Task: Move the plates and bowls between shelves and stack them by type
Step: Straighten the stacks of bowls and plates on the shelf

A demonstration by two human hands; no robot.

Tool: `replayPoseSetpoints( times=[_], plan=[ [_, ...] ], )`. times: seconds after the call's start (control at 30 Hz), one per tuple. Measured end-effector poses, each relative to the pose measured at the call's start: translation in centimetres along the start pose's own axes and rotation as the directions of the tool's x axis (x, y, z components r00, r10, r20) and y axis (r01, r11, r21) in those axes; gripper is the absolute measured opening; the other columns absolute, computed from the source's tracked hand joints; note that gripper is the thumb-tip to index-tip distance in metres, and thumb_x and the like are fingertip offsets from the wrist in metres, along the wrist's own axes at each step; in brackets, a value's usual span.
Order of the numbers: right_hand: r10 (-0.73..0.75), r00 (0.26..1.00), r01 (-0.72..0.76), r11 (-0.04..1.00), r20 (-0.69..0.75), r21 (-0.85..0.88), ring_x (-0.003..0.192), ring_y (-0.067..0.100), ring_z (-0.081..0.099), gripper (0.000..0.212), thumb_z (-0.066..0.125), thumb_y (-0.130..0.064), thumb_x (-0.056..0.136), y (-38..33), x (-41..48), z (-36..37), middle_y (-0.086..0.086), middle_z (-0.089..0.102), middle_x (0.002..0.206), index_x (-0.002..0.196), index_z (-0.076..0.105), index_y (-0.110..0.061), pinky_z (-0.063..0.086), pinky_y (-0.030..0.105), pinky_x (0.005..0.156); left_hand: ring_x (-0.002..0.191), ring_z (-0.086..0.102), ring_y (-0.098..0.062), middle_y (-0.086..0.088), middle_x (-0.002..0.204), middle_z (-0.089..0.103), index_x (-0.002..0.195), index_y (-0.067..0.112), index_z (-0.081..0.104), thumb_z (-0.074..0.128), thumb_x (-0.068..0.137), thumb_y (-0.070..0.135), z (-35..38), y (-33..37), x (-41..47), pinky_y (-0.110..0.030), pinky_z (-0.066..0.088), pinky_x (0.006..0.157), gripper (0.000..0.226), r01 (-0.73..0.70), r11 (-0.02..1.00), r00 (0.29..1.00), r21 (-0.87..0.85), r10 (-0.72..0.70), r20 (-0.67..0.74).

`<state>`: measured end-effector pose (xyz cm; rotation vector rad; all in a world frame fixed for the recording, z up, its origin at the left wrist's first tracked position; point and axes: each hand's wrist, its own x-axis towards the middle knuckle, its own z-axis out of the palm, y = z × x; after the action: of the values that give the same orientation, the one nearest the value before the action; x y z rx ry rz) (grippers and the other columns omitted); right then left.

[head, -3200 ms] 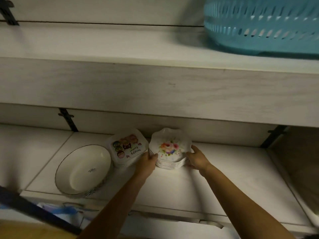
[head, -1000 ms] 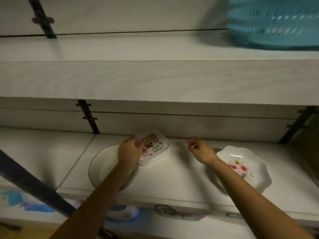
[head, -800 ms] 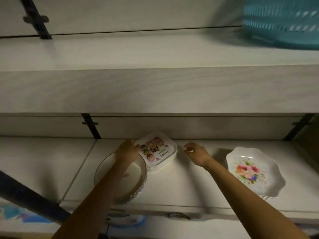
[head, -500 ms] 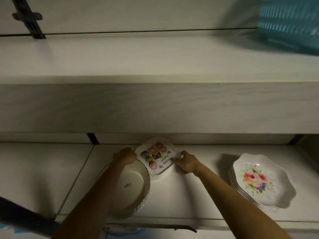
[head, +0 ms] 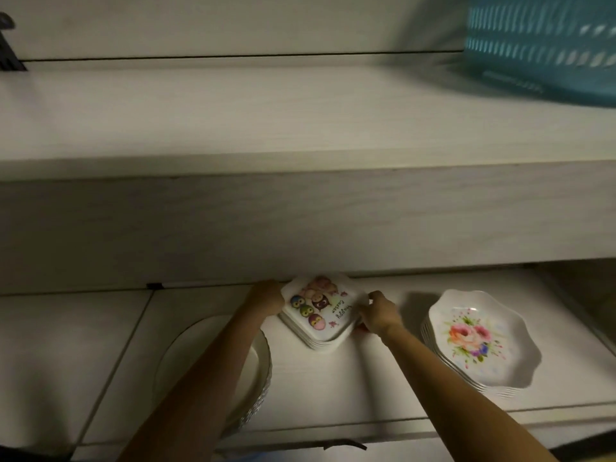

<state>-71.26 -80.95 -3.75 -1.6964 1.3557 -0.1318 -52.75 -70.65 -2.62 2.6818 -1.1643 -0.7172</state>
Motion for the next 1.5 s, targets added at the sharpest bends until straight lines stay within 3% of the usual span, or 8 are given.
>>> replayPoseSetpoints(
  times=[0.13, 0.27, 0.47, 0.67, 0.83, 1.2, 1.37, 1.5],
  plan=[
    [-0.008, 0.999, 0.013, 0.985, -0.033, 0.174, 0.112, 0.034, 0.058, 0.053, 0.062, -0.021, 0.087, 2.0, -2.5, -1.2, 0.018, 0.055, 0.126, 0.131, 0.039, -0.002, 0.049, 0.044, 0.096, 0.112, 0.059, -0.032, -0.019, 0.123, 0.061, 0.121, 0.003, 0.055, 0.053, 0.083, 0.013, 1.0, 3.4, -1.9, -0.037, 0.050, 0.095, 0.040, -0.041, 0.998, 0.998, -0.045, 0.043, 0.049],
    [-0.041, 0.999, 0.030, 0.957, 0.033, 0.290, 0.117, 0.030, 0.055, 0.056, 0.067, -0.015, 0.084, 4.4, -5.3, -1.4, 0.014, 0.055, 0.129, 0.131, 0.038, -0.007, 0.047, 0.044, 0.099, 0.065, 0.065, -0.022, -0.011, 0.073, 0.067, 0.092, 0.003, 0.057, 0.057, 0.083, 0.016, 2.1, 5.7, -5.1, -0.029, 0.054, 0.061, 0.016, 0.045, 0.995, 0.973, -0.088, -0.023, 0.229],
    [-0.056, 0.998, 0.063, 0.947, -0.031, 0.314, 0.119, 0.032, 0.054, 0.050, 0.060, -0.016, 0.088, 7.9, -7.8, -2.6, 0.016, 0.056, 0.128, 0.132, 0.039, -0.006, 0.046, 0.045, 0.100, 0.046, 0.059, -0.014, -0.005, 0.057, 0.062, 0.106, -0.001, 0.054, 0.055, 0.087, 0.027, 5.5, 7.9, -10.9, -0.022, 0.048, 0.047, 0.034, 0.129, 0.980, 0.948, -0.148, -0.079, 0.308],
    [-0.112, 0.992, 0.123, 0.966, -0.060, 0.229, 0.110, 0.032, 0.060, 0.044, 0.066, -0.022, 0.084, 10.0, -9.1, -2.8, 0.016, 0.062, 0.120, 0.120, 0.047, -0.005, 0.049, 0.048, 0.096, 0.060, 0.056, -0.015, -0.004, 0.074, 0.064, 0.098, 0.007, 0.062, 0.051, 0.088, 0.045, 8.4, 8.6, -15.5, -0.021, 0.039, 0.049, 0.041, 0.064, 0.998, 0.998, -0.004, -0.064, 0.016],
    [-0.127, 0.991, 0.130, 0.984, -0.034, 0.119, 0.109, 0.033, 0.059, 0.037, 0.063, -0.018, 0.087, 9.8, -8.6, -3.4, 0.018, 0.062, 0.117, 0.117, 0.050, 0.000, 0.047, 0.039, 0.092, 0.099, 0.059, -0.022, -0.008, 0.111, 0.063, 0.114, 0.013, 0.050, 0.052, 0.088, 0.035, 8.3, 7.1, -15.5, -0.034, 0.052, 0.083, 0.034, 0.044, 0.999, 0.910, 0.025, -0.029, -0.415],
    [-0.097, 0.995, 0.098, 0.966, -0.015, 0.240, 0.115, 0.030, 0.057, 0.053, 0.072, -0.012, 0.078, 9.5, -10.8, -1.7, 0.012, 0.060, 0.123, 0.122, 0.044, -0.008, 0.047, 0.043, 0.099, 0.139, 0.029, -0.029, -0.012, 0.154, 0.024, 0.147, 0.009, 0.014, 0.038, 0.097, 0.023, 8.1, 4.5, -13.1, -0.041, 0.028, 0.114, 0.057, 0.038, 0.940, 0.989, -0.338, -0.084, -0.122],
    [-0.121, 0.992, 0.113, 0.978, 0.037, 0.173, 0.108, 0.031, 0.061, 0.046, 0.066, -0.014, 0.083, 9.7, -10.0, -1.9, 0.013, 0.063, 0.122, 0.123, 0.045, -0.011, 0.049, 0.048, 0.096, 0.107, 0.058, -0.028, -0.015, 0.123, 0.062, 0.125, 0.006, 0.051, 0.046, 0.092, 0.015, 7.9, 4.4, -13.3, -0.033, 0.046, 0.084, 0.034, 0.026, 0.906, 0.992, -0.423, -0.077, -0.103],
    [-0.190, 0.979, 0.183, 0.979, 0.072, 0.092, 0.108, 0.027, 0.063, 0.030, 0.060, -0.017, 0.088, 9.2, -9.4, -2.5, 0.010, 0.066, 0.120, 0.117, 0.059, -0.010, 0.050, 0.043, 0.096, 0.084, 0.053, -0.026, -0.017, 0.099, 0.063, 0.085, 0.006, 0.051, 0.050, 0.088, 0.016, 8.4, 3.7, -14.3, -0.030, 0.038, 0.068, 0.011, 0.085, 0.917, 0.975, -0.390, -0.157, -0.158]
  ],
)
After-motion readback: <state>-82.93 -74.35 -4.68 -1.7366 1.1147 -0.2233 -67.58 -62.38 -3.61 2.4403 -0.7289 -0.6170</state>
